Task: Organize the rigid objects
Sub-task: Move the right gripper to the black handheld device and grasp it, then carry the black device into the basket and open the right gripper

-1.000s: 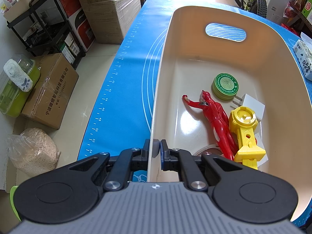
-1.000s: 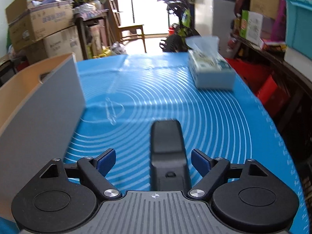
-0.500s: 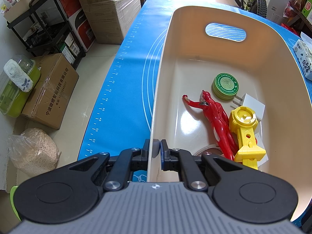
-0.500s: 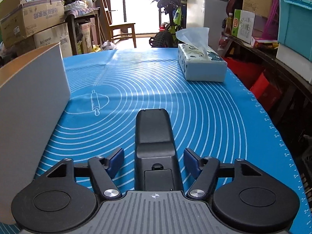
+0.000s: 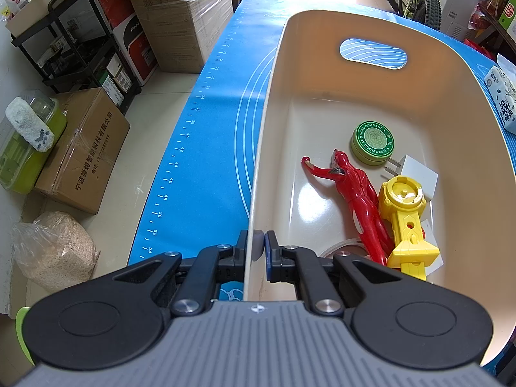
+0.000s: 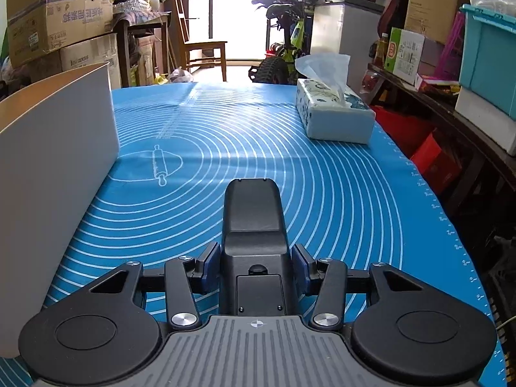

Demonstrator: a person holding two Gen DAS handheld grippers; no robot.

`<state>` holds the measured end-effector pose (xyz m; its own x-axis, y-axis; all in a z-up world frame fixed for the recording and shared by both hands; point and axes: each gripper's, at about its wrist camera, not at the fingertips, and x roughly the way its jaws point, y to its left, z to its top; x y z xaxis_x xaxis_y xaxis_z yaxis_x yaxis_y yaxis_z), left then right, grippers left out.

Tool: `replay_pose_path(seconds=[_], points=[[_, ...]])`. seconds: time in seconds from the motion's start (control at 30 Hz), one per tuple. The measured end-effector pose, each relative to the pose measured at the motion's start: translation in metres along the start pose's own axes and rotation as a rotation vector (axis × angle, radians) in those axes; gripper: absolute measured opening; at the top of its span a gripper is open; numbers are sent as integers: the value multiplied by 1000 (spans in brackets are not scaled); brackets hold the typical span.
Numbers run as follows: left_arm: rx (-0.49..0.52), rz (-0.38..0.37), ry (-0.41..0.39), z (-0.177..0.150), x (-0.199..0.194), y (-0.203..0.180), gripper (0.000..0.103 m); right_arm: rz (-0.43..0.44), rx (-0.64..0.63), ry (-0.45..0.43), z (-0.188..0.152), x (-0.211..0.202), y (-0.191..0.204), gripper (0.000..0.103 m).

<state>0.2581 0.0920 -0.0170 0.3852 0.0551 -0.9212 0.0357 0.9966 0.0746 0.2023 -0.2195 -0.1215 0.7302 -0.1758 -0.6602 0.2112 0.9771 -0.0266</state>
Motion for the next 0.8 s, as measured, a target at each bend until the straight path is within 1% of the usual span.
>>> replay_pose_path(seconds=[0.23, 0.8], points=[[0, 1, 0, 0, 0, 0, 11, -10, 18, -37, 4, -6, -4, 54], [1, 2, 0, 0, -1, 1, 11, 30, 22, -161, 20, -30, -3, 54]])
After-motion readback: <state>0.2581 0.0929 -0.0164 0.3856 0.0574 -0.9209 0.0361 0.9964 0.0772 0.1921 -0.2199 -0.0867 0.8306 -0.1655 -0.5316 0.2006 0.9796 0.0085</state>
